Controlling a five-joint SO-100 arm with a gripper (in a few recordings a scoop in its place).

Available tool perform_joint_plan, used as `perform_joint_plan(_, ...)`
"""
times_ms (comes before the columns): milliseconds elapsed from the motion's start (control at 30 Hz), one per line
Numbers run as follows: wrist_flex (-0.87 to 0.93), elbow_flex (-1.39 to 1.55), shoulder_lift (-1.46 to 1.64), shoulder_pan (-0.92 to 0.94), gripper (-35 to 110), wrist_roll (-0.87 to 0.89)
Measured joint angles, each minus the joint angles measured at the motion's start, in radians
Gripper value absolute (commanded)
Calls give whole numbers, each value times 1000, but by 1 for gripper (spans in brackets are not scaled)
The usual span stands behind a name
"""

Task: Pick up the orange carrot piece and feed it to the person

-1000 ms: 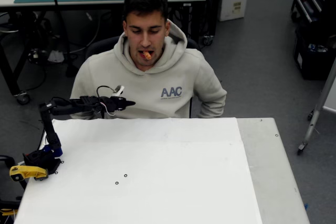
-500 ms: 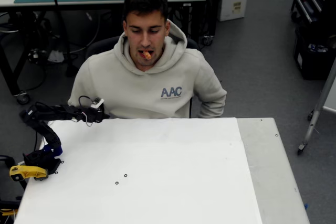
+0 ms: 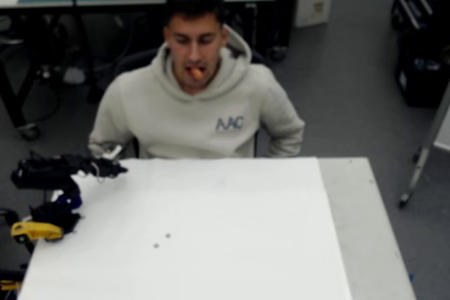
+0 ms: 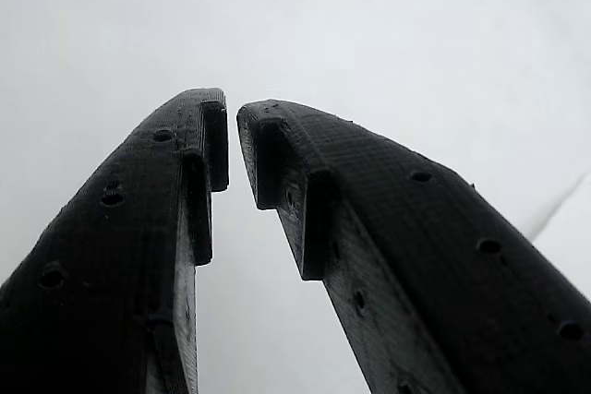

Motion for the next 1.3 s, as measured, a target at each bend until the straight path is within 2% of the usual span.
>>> perform_joint_plan(367, 545, 0, 394, -61, -2, 26)
perform_joint_plan(467, 620, 0, 483, -75, -2, 94)
perform_joint_plan(700, 664, 0, 578, -75, -2, 232)
perform_joint_plan(1300, 664, 0, 583, -84, -3, 221)
